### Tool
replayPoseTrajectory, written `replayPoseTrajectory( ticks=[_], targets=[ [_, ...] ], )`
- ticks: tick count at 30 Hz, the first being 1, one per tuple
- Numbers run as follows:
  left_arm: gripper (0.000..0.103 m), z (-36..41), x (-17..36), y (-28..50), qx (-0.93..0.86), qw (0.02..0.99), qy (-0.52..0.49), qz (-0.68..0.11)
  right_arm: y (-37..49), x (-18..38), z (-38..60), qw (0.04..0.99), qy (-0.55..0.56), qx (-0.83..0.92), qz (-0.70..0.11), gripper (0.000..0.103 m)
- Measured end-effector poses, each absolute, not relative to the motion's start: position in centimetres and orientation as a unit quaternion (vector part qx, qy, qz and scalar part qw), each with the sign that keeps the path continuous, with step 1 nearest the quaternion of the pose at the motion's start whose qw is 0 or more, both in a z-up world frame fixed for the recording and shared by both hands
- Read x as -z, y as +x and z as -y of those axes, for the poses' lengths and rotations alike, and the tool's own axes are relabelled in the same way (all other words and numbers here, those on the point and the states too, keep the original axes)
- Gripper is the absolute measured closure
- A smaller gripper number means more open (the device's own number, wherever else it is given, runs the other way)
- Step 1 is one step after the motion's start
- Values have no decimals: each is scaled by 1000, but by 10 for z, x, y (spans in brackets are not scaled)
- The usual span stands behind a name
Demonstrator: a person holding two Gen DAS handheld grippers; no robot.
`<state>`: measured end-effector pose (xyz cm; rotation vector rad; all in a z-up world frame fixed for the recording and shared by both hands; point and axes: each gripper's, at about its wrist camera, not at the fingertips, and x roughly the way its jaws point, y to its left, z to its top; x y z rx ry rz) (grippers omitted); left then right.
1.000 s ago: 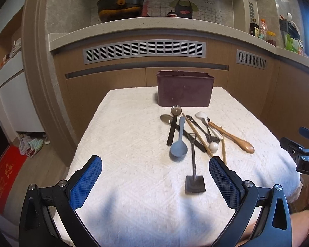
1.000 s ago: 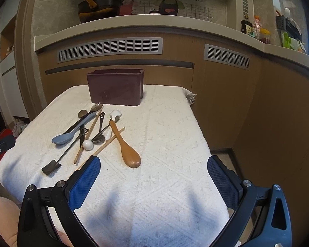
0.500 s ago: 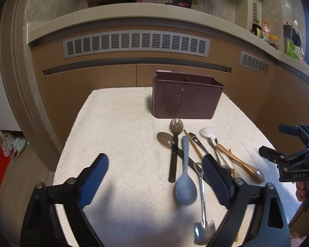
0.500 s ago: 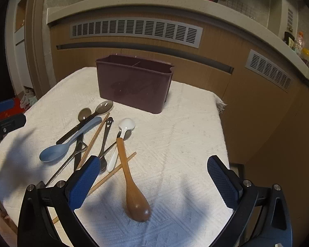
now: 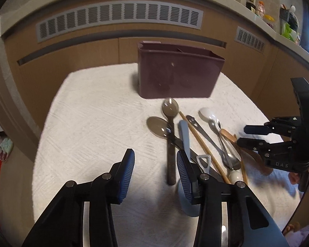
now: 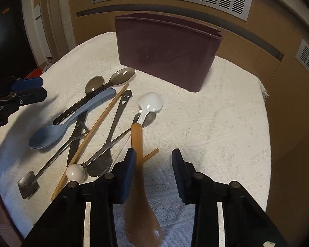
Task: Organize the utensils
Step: 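Lower the right tool onto the light wooden spoon and close on it, then grasp the blue-grey plastic spoon with the left tool while the right lifts the wooden spoon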
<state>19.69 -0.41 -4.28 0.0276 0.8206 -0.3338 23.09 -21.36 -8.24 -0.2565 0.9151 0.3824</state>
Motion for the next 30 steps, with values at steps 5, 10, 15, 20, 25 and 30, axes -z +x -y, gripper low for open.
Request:
replayPoseTrajectory(
  ticks=[5,10,15,20,25,30],
  targets=[
    [60,18,47,211,203,878,3,-434,228,86,206,864,-127,-211,-440,80],
    [63,34,44,217,210,872,22,-442,236,93,206,856,-121,-212,-455,87],
    [63,45,49,228,216,852,30,-475,229,85,215,866,-107,-198,-446,94],
    [68,62,54,248,211,839,48,-499,219,78,225,873,-83,-196,-438,94],
    [76,83,60,270,198,834,98,-506,215,76,228,879,-68,-189,-432,94],
    [90,87,63,275,189,839,120,-497,215,73,227,885,-57,-185,-424,94]
  ],
)
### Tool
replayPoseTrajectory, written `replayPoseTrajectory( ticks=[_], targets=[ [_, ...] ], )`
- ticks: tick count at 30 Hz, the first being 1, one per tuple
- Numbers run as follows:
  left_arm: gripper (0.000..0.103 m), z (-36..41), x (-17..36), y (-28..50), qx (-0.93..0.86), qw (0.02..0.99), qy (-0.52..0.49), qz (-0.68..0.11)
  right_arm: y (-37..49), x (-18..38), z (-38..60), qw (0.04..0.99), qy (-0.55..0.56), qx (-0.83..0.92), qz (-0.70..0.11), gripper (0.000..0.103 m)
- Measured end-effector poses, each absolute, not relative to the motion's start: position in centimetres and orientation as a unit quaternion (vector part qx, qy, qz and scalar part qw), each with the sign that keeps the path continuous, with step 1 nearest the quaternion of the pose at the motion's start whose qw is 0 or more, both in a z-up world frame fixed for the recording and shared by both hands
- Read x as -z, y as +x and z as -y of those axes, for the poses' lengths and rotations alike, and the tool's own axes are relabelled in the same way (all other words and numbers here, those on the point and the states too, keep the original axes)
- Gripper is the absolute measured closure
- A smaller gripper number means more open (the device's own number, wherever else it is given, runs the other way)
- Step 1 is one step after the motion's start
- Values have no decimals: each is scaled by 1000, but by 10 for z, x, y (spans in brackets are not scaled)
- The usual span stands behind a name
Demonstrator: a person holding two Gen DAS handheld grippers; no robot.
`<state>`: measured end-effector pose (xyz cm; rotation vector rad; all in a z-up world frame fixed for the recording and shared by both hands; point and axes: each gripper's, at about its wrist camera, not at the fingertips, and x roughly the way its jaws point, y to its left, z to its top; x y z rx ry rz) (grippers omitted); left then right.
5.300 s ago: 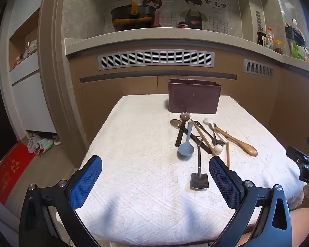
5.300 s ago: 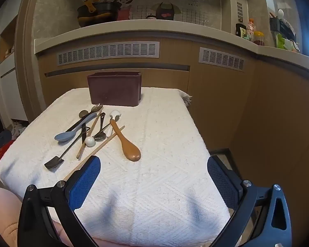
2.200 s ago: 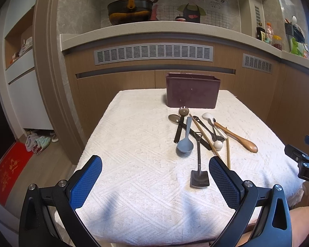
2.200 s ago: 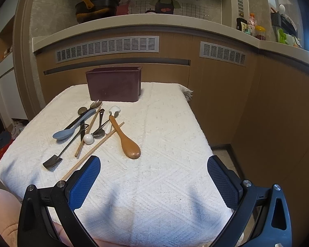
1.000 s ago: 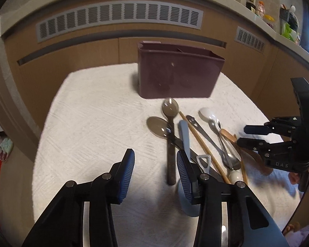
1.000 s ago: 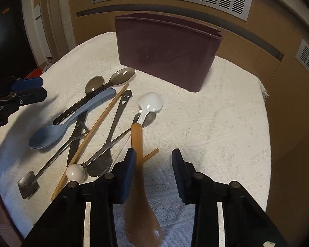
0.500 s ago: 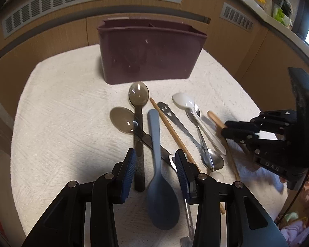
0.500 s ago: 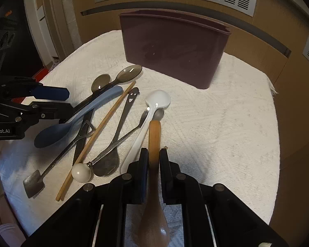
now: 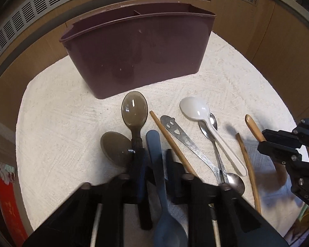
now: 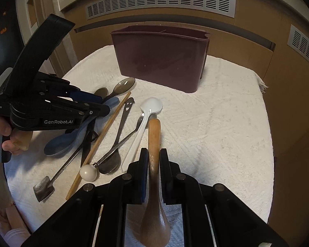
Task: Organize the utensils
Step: 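Grasp the blue-grey plastic spoon with the left tool while the right lifts the wooden spoon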
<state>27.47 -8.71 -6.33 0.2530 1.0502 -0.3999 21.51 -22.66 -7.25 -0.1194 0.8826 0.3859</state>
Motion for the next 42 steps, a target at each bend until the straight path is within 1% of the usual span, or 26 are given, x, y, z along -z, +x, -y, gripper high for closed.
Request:
replayPoseTrajectory(
  ticks=[5,10,13,27,42],
  targets=[
    [90,70,51,249,198,868,57,-452,209,64,228,891,-31,-189,-412,94],
    [90,46,24,214,195,901,-20,-387,196,52,229,900,-16,-186,-395,94],
    [90,35,8,200,192,912,-48,-358,190,44,227,907,-18,-181,-381,94],
    [90,26,-19,180,197,923,-53,-326,179,28,221,915,-25,-178,-360,94],
    [91,26,-30,176,198,927,-53,-314,177,25,223,917,-23,-179,-357,94]
  ],
)
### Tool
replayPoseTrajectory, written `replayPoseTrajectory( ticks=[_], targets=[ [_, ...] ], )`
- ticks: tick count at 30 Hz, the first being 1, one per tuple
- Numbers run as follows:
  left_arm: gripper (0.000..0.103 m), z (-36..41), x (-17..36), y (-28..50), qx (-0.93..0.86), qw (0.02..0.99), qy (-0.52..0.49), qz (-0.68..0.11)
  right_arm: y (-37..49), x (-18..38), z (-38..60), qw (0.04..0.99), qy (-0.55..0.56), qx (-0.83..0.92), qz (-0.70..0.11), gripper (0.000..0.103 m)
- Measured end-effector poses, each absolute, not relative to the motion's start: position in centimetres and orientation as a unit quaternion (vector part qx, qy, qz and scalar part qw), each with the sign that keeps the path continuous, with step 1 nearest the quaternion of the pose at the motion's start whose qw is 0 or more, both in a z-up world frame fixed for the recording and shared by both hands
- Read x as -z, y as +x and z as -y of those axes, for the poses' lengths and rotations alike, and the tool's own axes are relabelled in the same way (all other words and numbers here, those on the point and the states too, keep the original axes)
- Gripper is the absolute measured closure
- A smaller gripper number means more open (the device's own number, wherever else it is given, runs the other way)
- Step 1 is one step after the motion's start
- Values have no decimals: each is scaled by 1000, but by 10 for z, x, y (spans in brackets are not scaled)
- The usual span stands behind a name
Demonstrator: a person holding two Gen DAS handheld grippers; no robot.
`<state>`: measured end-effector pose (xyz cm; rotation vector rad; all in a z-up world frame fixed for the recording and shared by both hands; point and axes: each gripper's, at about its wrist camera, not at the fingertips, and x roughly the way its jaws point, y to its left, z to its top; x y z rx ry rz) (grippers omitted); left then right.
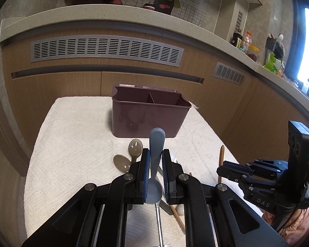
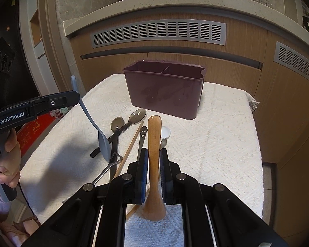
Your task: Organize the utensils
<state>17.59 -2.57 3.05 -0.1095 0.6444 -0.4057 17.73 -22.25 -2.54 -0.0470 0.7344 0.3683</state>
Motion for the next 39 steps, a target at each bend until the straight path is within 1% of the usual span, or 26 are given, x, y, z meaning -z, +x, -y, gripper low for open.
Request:
replayPoseTrajectory(
  ticks=[23,30,35,39],
  targets=[
    [91,23,-43,169,198,931,-55,-301,177,20,224,918,-24,-178,-354,94],
    [91,25,-53,169,196,937,-51,-285,178,15,223,921,-25,-178,-346,94],
    [91,28,-72,175,197,945,-38,-259,183,-4,226,931,-27,-170,-321,94],
    [91,29,-104,192,195,955,-33,-219,200,-46,226,948,-43,-160,-273,94]
  ],
)
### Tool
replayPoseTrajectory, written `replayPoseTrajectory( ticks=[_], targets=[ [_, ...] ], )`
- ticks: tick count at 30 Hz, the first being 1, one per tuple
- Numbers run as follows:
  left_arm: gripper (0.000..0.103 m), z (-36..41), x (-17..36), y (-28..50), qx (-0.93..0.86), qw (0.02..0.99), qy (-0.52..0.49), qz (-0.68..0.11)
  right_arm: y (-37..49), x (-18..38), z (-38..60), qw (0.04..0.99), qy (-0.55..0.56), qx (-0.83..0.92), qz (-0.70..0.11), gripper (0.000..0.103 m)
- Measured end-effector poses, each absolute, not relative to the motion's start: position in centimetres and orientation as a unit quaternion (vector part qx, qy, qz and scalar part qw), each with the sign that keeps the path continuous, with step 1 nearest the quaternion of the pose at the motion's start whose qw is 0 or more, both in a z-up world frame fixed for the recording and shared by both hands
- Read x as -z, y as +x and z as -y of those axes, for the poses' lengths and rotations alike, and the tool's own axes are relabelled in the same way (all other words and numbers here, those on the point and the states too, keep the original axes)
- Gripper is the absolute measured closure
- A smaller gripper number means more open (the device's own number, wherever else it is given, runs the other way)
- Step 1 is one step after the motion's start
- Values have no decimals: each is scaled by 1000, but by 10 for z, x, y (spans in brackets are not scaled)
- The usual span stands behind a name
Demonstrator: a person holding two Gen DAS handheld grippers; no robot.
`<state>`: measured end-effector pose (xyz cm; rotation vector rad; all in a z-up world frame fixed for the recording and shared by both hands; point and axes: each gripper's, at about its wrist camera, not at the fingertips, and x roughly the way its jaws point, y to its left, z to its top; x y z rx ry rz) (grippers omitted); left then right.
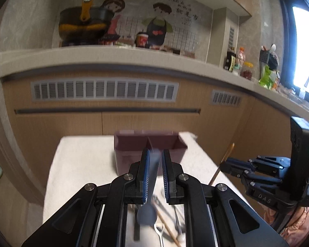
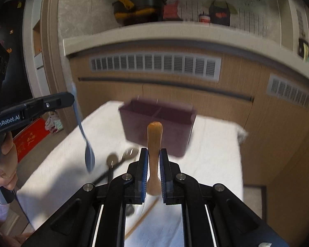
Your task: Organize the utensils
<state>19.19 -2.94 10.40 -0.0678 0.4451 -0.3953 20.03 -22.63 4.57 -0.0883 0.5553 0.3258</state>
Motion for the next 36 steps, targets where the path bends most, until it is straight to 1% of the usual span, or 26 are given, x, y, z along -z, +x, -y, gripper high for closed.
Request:
replayPoseTrajectory(
  ticks=[5,9,11,17,20,21,22,25,31,32,33,34,35,36],
  targets=[
    [91,32,-143,224,189,967,-35,-165,232,-102,221,964,-63,-147,-211,94],
    [90,28,-141,253,202,959,-39,-198,253,-116,225,968,-56,-138,-201,94],
    [90,29,-126,262,195,954,-28,-228,255,-114,226,968,-61,-135,-201,94],
    [87,39,-43,286,179,914,-20,-364,249,-99,237,964,-45,-138,-225,94],
    [80,48,0,295,177,884,-32,-431,243,-88,241,960,-41,-141,-237,94],
    [76,51,11,296,177,877,-31,-445,240,-84,242,959,-41,-141,-242,94],
    [73,55,22,297,178,871,-28,-458,238,-79,243,958,-42,-141,-246,94],
    [70,68,44,300,172,862,-5,-477,233,-67,246,955,-42,-140,-257,94],
    [69,86,60,306,137,869,57,-473,228,-45,248,948,-34,-146,-282,94],
    [70,88,60,306,135,872,61,-467,228,-42,248,947,-34,-146,-285,94],
    [75,86,62,306,132,874,63,-463,227,-40,248,946,-33,-147,-286,94],
    [91,86,62,306,133,877,62,-458,227,-39,247,946,-33,-148,-288,94],
    [95,86,62,306,137,878,59,-455,227,-37,247,945,-31,-149,-289,94],
    [96,84,60,303,142,880,53,-449,226,-36,247,945,-29,-150,-290,94]
  ],
)
